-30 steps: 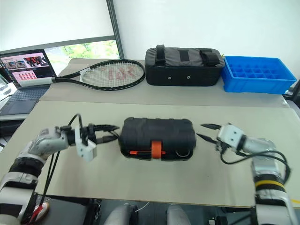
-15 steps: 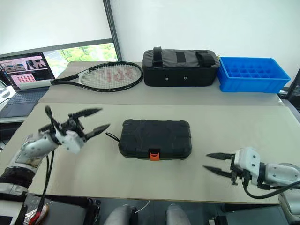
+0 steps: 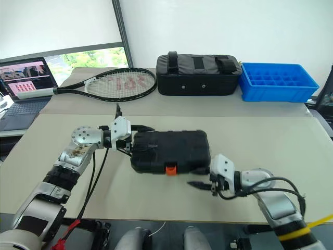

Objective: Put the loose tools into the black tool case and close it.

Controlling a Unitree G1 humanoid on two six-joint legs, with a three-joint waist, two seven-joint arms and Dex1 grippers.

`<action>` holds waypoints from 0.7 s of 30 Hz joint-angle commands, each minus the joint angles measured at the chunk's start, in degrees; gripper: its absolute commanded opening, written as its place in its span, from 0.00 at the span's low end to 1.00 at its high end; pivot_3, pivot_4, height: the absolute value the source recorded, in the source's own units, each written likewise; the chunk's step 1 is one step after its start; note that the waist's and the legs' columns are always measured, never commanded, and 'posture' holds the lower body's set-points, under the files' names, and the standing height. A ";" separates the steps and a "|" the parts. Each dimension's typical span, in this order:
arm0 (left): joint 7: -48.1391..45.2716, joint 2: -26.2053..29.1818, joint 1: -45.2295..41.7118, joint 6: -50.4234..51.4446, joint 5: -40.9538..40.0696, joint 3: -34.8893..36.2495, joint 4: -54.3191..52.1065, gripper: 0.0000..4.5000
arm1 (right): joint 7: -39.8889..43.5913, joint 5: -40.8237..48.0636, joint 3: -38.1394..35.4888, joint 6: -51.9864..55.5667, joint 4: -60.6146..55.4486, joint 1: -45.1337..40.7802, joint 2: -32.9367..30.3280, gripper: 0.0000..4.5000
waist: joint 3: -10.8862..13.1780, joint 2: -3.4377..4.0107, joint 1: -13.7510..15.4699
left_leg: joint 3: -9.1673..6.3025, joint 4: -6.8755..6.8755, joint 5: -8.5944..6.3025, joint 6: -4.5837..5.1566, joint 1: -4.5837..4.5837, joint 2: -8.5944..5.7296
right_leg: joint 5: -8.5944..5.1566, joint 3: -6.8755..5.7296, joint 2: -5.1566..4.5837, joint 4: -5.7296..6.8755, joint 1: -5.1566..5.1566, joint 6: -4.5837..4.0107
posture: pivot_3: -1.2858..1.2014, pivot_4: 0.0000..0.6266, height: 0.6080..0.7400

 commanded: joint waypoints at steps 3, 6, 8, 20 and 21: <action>-2.52 -2.01 -5.54 -1.57 3.56 1.56 7.77 0.70 | -10.83 -2.86 -8.30 -8.73 9.83 -8.69 3.98 0.45 | -0.06 0.10 0.34 | -0.02 -0.02 0.05 0.09 -0.01 -0.01 | 0.02 -0.01 0.00 -0.01 0.01 0.02 | 0.52 0.24 0.75; -2.64 -3.35 -6.20 -1.35 4.19 2.38 8.59 0.70 | -11.27 -3.20 -8.90 -8.25 9.18 -7.46 4.41 0.45 | -0.09 0.12 0.87 | -0.09 -0.05 -0.03 0.22 -0.14 0.00 | 0.17 -0.04 0.00 -0.01 0.01 -0.26 | 0.52 0.24 0.75; -2.72 -3.85 -6.04 -1.25 4.90 2.45 8.75 0.70 | -10.32 -1.25 -8.89 -4.03 4.29 -4.55 4.14 0.45 | -0.13 0.19 1.19 | -0.16 -0.06 -0.07 0.29 -0.26 0.00 | 0.18 -0.08 0.00 -0.02 -0.05 -0.30 | 0.52 0.24 0.75; -1.46 -7.05 -4.51 0.30 8.37 2.43 7.25 0.70 | -21.71 0.68 -2.19 26.05 -25.56 7.05 8.95 0.45 | -0.20 0.26 1.26 | -0.23 0.03 -0.06 0.27 -0.25 -0.06 | -0.03 -0.03 -0.01 -0.03 0.01 0.06 | 0.52 0.24 0.75; -1.42 -7.22 -4.51 0.40 8.50 2.40 7.10 0.70 | -22.93 0.14 -1.97 26.95 -25.46 6.40 9.74 0.45 | -0.20 0.27 1.24 | -0.23 0.04 -0.06 0.27 -0.24 -0.06 | -0.03 -0.04 -0.01 -0.02 0.02 0.07 | 0.52 0.24 0.75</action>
